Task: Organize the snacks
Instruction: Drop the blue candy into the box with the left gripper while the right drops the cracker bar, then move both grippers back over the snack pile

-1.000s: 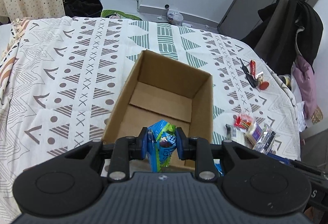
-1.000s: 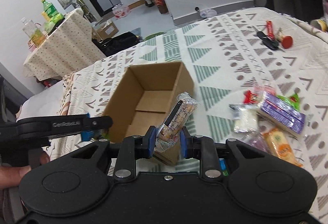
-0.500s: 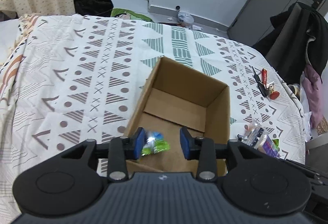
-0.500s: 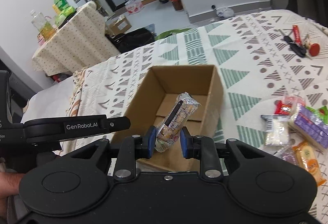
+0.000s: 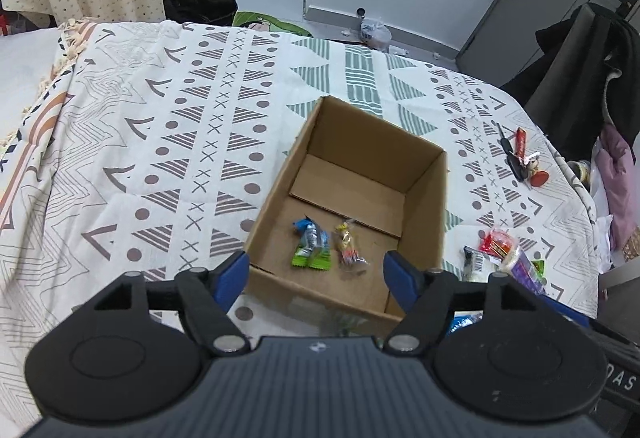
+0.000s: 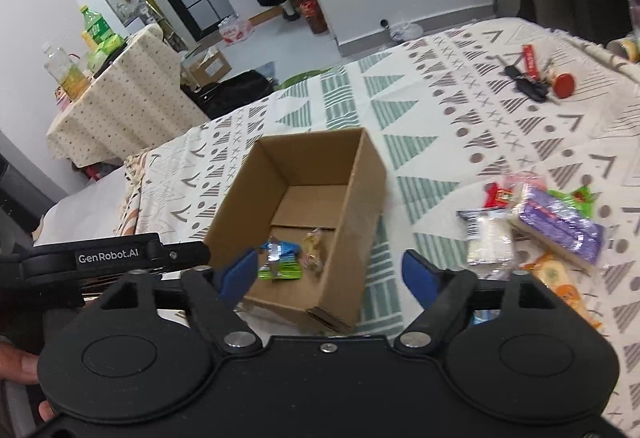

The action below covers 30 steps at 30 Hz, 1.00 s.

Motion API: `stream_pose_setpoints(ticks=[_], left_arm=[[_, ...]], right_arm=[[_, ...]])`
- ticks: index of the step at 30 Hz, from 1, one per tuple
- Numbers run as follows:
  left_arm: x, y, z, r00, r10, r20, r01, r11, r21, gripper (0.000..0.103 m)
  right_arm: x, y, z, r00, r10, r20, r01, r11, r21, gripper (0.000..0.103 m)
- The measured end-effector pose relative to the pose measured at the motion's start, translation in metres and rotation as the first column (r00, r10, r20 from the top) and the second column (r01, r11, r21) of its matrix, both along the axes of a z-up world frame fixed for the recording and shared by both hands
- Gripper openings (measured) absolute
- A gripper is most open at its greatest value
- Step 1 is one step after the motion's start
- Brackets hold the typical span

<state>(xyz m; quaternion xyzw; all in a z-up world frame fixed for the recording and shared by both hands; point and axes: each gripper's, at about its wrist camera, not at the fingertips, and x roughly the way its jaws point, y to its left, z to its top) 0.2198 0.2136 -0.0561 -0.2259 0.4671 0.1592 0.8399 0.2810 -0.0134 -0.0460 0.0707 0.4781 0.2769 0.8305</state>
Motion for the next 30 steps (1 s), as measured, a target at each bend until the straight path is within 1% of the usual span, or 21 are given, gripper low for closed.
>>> stream_pose_setpoints(ticks=[3,5,7,9,10,14,26,30], left_arm=[[-0.003,-0.010,0.003,1.000,-0.008,0.007,0.008,1.000,0.006,0.085],[-0.005,-0.019,0.005,1.000,-0.023,0.014,0.022,1.000,0.014,0.095],[-0.006,-0.027,0.006,0.999,-0.030,0.013,0.030,0.999,0.020,0.099],[-0.008,-0.036,0.008,0.999,-0.036,0.015,0.036,0.999,0.032,0.100],[-0.008,-0.040,0.008,0.999,-0.040,0.015,0.039,0.999,0.037,0.102],[-0.011,-0.057,0.012,0.998,-0.055,0.020,0.054,0.998,0.032,0.103],[-0.016,-0.114,0.012,0.995,-0.097,0.015,0.097,0.994,0.041,0.103],[-0.016,-0.134,0.010,0.994,-0.106,0.016,0.105,0.993,0.061,0.103]], right_arm=[[-0.004,-0.012,0.003,1.000,-0.014,0.018,0.014,1.000,-0.010,0.088],[-0.007,-0.022,0.004,0.999,-0.033,0.024,0.034,0.999,-0.005,0.092],[-0.009,-0.033,0.004,0.998,-0.060,0.029,0.060,0.998,-0.004,0.097],[-0.012,-0.044,0.005,0.997,-0.072,0.032,0.072,0.997,0.004,0.098],[-0.013,-0.049,0.005,0.996,-0.078,0.037,0.078,0.997,0.004,0.099],[-0.017,-0.071,0.006,0.994,-0.100,0.048,0.100,0.995,0.000,0.103],[-0.028,-0.132,0.000,0.988,-0.135,0.070,0.137,0.991,-0.013,0.103],[-0.030,-0.155,-0.004,0.986,-0.146,0.074,0.148,0.989,-0.023,0.103]])
